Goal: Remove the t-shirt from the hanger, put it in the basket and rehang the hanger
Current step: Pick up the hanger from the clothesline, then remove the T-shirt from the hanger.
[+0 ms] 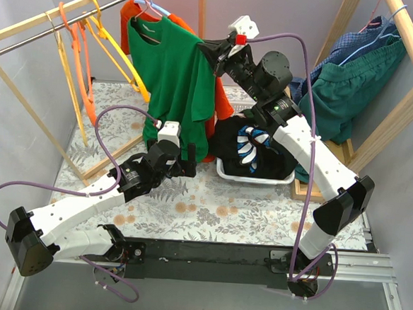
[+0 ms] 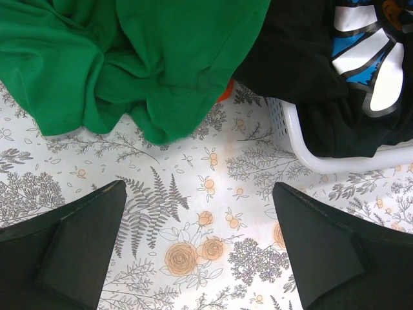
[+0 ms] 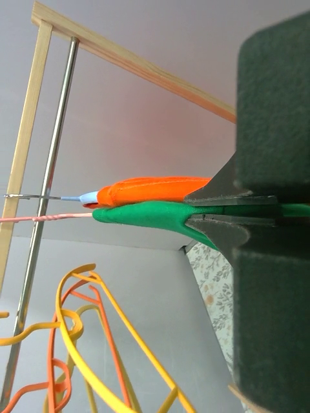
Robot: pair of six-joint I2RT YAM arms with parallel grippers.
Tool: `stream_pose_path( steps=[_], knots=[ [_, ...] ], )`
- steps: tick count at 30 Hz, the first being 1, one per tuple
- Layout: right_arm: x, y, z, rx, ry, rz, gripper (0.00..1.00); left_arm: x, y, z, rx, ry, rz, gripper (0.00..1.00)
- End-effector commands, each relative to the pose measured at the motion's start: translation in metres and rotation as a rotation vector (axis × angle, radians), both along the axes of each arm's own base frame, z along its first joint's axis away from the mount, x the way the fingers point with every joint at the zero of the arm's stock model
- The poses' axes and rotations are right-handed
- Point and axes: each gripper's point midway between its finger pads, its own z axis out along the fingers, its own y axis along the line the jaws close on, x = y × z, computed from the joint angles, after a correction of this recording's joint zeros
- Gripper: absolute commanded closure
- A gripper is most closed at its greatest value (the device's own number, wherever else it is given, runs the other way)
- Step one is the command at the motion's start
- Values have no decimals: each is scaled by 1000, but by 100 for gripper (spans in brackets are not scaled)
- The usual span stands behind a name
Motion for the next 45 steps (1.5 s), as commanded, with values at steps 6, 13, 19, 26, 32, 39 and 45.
stream_pose_path(
  steps=[6, 13, 19, 26, 32, 39, 45],
  knots=[
    [-70, -49, 127, 275, -268, 51, 99, -5, 3, 7, -21, -7, 1, 2],
    [-89, -64, 121, 279, -283, 58, 99, -5, 5, 8, -20, -12, 7, 2],
    [-104, -74, 101, 227, -238, 63, 99, -5, 8, 12, -14, -18, 14, 2],
    [-128, -90, 19, 45, -109, 69, 99, -13, 5, 34, -44, -56, -58, 2],
    [-159, -106, -40, -44, -46, 110, 99, -28, 9, 53, -58, -111, -148, 2],
    [-182, -127, -101, -49, 65, 111, 99, -32, 15, 62, -55, -158, -172, 2],
    [-203, -143, -110, -55, 85, 120, 99, -29, 18, 79, -78, -247, -175, 3]
  ],
)
